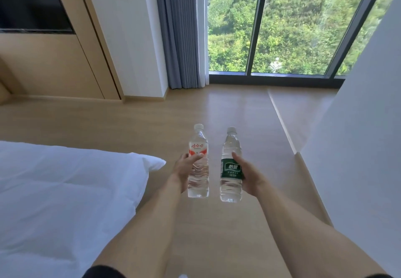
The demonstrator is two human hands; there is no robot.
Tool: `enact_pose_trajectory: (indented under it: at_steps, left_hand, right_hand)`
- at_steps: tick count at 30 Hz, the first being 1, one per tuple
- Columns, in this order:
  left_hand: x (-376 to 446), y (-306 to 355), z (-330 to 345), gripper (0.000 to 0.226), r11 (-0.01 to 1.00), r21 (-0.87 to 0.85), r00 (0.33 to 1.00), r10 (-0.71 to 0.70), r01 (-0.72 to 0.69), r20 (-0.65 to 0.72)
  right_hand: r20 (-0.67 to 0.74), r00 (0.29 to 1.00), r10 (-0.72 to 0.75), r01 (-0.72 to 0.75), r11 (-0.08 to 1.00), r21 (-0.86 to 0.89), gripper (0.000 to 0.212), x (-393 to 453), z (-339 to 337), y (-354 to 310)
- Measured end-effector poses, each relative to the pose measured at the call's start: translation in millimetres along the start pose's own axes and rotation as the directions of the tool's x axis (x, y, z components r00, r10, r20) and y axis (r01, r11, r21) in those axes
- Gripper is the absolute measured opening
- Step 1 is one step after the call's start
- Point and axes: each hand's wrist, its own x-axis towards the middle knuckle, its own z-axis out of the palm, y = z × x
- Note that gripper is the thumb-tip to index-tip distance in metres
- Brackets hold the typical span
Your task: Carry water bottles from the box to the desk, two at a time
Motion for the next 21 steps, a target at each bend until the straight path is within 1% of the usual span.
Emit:
enact_pose_trajectory:
  at_steps: [5, 8, 11, 16, 21]
  left_hand:
    - [73.0, 22.8, -6.6, 0.037, 0.999, 0.007, 0.999, 0.035, -0.035, 0.021]
    - [128.8, 41.9, -18.2, 0.031, 0.999, 0.012, 0.999, 0.047, -0.047, -0.007]
    - [187.6, 69.0, -35.6, 0.027, 0.998, -0.019, 0.998, 0.058, -0.058, -0.010]
    - [271.7, 121.8, -76.3, 0.043, 1.000, -0.014, 1.000, 0.003, -0.003, -0.006]
    - [337.7, 162.5, -114.4, 0.046, 1.000, -0.011, 1.000, -0.013, 0.013, -0.018]
  right_hand:
    - [0.010, 1.000, -0.012, 0.013, 0.998, -0.058, 0.042, 69.2, 5.4, -40.5]
    - [0.009, 1.000, -0.016, 0.017, 0.994, -0.107, 0.045, 122.2, 16.0, -66.2]
    - [0.007, 1.000, -0.016, 0.017, 0.990, -0.139, 0.048, 180.1, 34.4, -95.9]
    - [0.034, 0.999, 0.007, -0.001, 0.986, -0.170, 0.057, 272.9, 76.9, -144.1]
    - [0.074, 0.997, 0.029, -0.017, 0.988, -0.157, 0.053, 352.0, 116.3, -173.3]
